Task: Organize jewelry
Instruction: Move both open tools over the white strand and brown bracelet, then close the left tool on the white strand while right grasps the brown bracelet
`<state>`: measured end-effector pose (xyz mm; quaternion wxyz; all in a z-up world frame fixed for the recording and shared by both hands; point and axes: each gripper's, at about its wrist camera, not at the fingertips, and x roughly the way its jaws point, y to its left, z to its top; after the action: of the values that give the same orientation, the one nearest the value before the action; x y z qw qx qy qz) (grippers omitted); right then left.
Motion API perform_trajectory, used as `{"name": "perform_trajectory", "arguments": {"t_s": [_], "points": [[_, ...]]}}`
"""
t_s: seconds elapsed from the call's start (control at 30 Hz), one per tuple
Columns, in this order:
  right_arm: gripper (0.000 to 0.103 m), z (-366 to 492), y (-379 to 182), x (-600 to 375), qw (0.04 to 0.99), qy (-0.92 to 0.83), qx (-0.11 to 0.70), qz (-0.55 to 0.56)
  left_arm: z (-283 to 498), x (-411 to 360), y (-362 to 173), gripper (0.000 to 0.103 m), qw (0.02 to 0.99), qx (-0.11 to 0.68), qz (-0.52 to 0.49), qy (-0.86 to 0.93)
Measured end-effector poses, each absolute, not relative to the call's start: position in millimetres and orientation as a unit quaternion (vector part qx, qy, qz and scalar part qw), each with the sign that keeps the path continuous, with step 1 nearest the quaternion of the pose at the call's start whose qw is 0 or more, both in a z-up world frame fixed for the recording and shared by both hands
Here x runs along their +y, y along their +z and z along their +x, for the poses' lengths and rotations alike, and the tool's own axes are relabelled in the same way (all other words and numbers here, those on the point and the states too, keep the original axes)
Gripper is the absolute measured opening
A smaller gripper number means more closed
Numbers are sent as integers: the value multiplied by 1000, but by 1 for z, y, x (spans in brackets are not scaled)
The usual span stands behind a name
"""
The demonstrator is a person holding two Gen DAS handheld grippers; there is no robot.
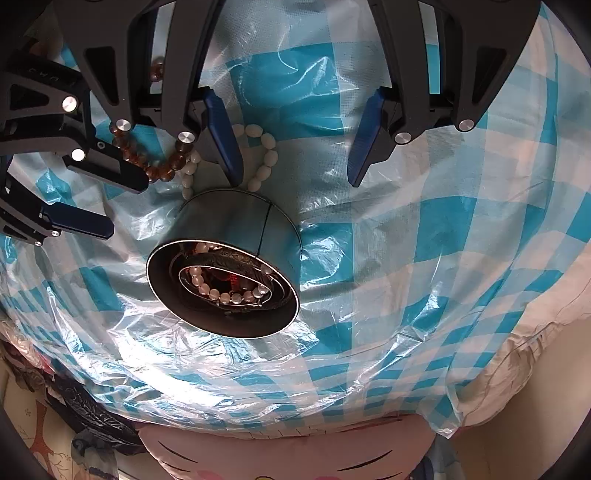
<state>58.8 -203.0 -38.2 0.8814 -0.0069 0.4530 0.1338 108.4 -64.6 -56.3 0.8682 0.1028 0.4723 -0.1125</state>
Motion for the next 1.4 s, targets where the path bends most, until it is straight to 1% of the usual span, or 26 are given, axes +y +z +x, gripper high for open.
{"name": "perform_trajectory", "arguments": {"t_s": [0.2,0.37,0.57,0.83,1.03,1.1,1.23,1.3,1.33,1.37,1.4], "points": [[57,60,-48,-195,872,123,471,-43,108,-72,-61,60,864,475,124,-113],[64,58,-54,-191,867,106,481,-75,109,-76,-66,63,859,479,143,-110],[71,50,-54,-200,867,72,485,-90,105,-81,-69,66,847,490,178,-105],[73,20,-51,-224,863,42,496,-83,84,-69,-60,67,816,515,242,-101],[74,2,-38,-239,860,30,500,-102,56,-47,-42,67,802,532,246,-118],[74,-3,-29,-245,867,29,488,-97,50,-45,-32,67,809,522,244,-115],[73,-8,-14,-251,881,68,466,-43,42,-54,-23,67,830,489,239,-124],[62,-6,-12,-250,882,84,463,-24,41,-58,-21,67,841,474,224,-132],[51,-3,-13,-248,879,91,467,-20,41,-59,-20,67,849,464,214,-138],[45,0,-15,-246,877,100,469,-14,41,-60,-19,66,855,455,203,-144],[44,2,-17,-244,876,106,471,-10,43,-60,-21,66,858,452,196,-144]]}}
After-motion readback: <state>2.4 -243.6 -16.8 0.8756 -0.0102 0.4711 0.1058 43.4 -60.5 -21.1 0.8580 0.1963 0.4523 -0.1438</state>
